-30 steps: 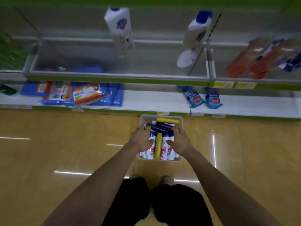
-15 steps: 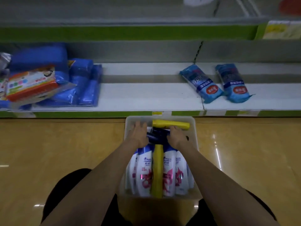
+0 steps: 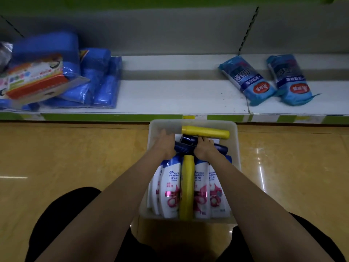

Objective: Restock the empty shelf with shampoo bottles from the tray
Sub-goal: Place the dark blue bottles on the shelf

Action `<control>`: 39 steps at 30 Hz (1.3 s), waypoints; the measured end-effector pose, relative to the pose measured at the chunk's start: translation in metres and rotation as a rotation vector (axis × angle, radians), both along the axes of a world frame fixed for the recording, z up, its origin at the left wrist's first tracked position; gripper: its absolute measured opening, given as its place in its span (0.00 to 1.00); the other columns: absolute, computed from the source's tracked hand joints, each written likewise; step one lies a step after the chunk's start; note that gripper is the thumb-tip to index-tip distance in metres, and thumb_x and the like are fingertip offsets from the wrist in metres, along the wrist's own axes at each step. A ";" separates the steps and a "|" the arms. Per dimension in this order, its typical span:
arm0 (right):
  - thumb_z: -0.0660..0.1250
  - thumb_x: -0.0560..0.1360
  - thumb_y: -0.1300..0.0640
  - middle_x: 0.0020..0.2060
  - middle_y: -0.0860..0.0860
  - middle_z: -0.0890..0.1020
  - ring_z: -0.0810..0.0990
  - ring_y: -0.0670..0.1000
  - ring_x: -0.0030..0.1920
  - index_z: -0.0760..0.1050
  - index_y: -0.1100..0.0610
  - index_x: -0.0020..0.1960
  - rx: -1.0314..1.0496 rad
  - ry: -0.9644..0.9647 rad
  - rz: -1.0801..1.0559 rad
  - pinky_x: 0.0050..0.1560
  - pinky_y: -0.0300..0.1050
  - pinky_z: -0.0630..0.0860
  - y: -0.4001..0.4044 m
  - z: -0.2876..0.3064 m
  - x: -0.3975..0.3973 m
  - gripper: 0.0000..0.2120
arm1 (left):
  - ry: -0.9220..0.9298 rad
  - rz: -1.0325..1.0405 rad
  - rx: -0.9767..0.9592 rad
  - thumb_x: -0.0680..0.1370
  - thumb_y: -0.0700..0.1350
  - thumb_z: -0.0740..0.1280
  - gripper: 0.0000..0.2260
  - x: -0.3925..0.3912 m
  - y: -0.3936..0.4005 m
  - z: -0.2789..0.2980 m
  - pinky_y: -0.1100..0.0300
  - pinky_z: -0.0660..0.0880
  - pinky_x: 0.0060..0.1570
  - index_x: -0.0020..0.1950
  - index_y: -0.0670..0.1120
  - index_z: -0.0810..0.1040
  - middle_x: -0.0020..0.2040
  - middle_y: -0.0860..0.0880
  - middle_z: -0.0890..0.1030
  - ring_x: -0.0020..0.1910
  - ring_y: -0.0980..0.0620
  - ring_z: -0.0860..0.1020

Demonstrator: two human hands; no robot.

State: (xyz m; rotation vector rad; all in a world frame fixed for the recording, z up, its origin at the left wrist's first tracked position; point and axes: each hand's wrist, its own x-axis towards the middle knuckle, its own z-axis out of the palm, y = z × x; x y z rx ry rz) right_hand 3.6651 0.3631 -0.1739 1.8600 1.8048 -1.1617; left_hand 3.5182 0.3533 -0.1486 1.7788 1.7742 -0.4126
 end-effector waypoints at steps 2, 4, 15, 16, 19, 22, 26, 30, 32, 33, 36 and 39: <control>0.56 0.79 0.59 0.72 0.63 0.60 0.56 0.64 0.73 0.51 0.64 0.74 -0.022 -0.012 0.013 0.73 0.54 0.54 0.003 0.001 0.003 0.26 | -0.053 0.027 0.011 0.76 0.43 0.67 0.20 0.001 -0.003 0.008 0.51 0.71 0.60 0.66 0.42 0.66 0.66 0.40 0.62 0.59 0.40 0.73; 0.57 0.79 0.58 0.72 0.62 0.59 0.55 0.63 0.73 0.55 0.63 0.73 0.009 -0.050 0.031 0.72 0.55 0.56 0.003 0.000 0.005 0.24 | -0.087 0.039 0.052 0.75 0.43 0.68 0.20 0.003 -0.007 0.015 0.51 0.71 0.60 0.65 0.41 0.67 0.65 0.40 0.62 0.58 0.40 0.73; 0.56 0.78 0.60 0.72 0.65 0.60 0.59 0.64 0.73 0.51 0.62 0.74 -0.067 -0.016 -0.051 0.72 0.57 0.59 0.011 -0.006 0.011 0.27 | -0.238 0.128 0.209 0.70 0.40 0.72 0.19 0.002 -0.014 0.022 0.57 0.71 0.53 0.59 0.44 0.75 0.58 0.43 0.75 0.56 0.45 0.75; 0.56 0.78 0.60 0.72 0.64 0.59 0.58 0.64 0.73 0.52 0.61 0.75 -0.063 -0.009 -0.067 0.73 0.57 0.58 0.011 -0.005 0.015 0.27 | -0.258 0.141 0.219 0.70 0.40 0.73 0.18 0.002 -0.013 0.024 0.58 0.71 0.51 0.58 0.44 0.75 0.57 0.43 0.76 0.55 0.45 0.75; 0.57 0.78 0.58 0.73 0.60 0.55 0.49 0.61 0.75 0.57 0.56 0.69 -0.027 -0.037 -0.025 0.72 0.58 0.54 0.006 -0.001 0.023 0.21 | -0.330 0.189 0.247 0.68 0.38 0.73 0.16 0.004 -0.010 0.034 0.60 0.71 0.46 0.55 0.43 0.77 0.52 0.44 0.78 0.50 0.48 0.76; 0.59 0.75 0.59 0.71 0.55 0.60 0.47 0.60 0.74 0.59 0.54 0.65 0.028 -0.047 -0.017 0.70 0.63 0.53 0.004 -0.007 0.021 0.19 | -0.414 0.242 0.267 0.66 0.40 0.76 0.18 0.010 -0.008 0.042 0.61 0.70 0.44 0.53 0.42 0.75 0.47 0.48 0.76 0.46 0.52 0.74; 0.61 0.75 0.61 0.68 0.54 0.66 0.54 0.61 0.71 0.60 0.53 0.66 0.175 -0.110 -0.047 0.67 0.62 0.57 0.003 -0.012 0.012 0.21 | -0.516 0.394 0.280 0.65 0.41 0.78 0.24 0.013 -0.006 0.049 0.60 0.74 0.48 0.57 0.42 0.74 0.49 0.48 0.78 0.48 0.52 0.76; 0.67 0.73 0.58 0.65 0.56 0.68 0.59 0.60 0.68 0.64 0.53 0.65 0.289 -0.219 0.001 0.65 0.59 0.60 -0.001 -0.004 0.009 0.22 | -0.776 0.696 0.234 0.66 0.40 0.77 0.21 0.006 0.002 0.059 0.51 0.77 0.56 0.56 0.42 0.75 0.50 0.47 0.80 0.54 0.46 0.79; 0.66 0.74 0.58 0.64 0.56 0.69 0.62 0.61 0.67 0.66 0.55 0.64 0.279 -0.126 0.005 0.64 0.60 0.62 0.002 0.000 0.012 0.20 | -0.884 0.767 0.186 0.68 0.38 0.76 0.17 0.001 0.005 0.065 0.46 0.77 0.58 0.54 0.42 0.76 0.50 0.45 0.80 0.54 0.43 0.80; 0.65 0.76 0.57 0.63 0.57 0.70 0.66 0.61 0.66 0.67 0.56 0.64 0.283 -0.030 -0.007 0.64 0.59 0.65 0.004 0.006 0.014 0.18 | -0.924 0.789 0.160 0.69 0.38 0.75 0.16 -0.001 0.007 0.067 0.45 0.77 0.58 0.55 0.40 0.77 0.51 0.44 0.81 0.53 0.43 0.80; 0.65 0.77 0.58 0.58 0.56 0.77 0.76 0.58 0.58 0.69 0.59 0.65 0.297 0.390 -0.238 0.59 0.53 0.73 0.011 0.032 0.019 0.17 | -1.060 0.872 0.119 0.70 0.40 0.74 0.20 -0.003 0.011 0.073 0.43 0.76 0.58 0.61 0.38 0.76 0.56 0.41 0.81 0.54 0.43 0.80; 0.65 0.77 0.58 0.56 0.54 0.79 0.79 0.55 0.55 0.69 0.57 0.67 0.157 0.789 -0.563 0.57 0.51 0.76 0.010 0.063 0.020 0.19 | -1.173 0.896 0.104 0.72 0.43 0.72 0.19 0.005 0.015 0.083 0.46 0.77 0.56 0.62 0.41 0.76 0.55 0.43 0.81 0.52 0.46 0.80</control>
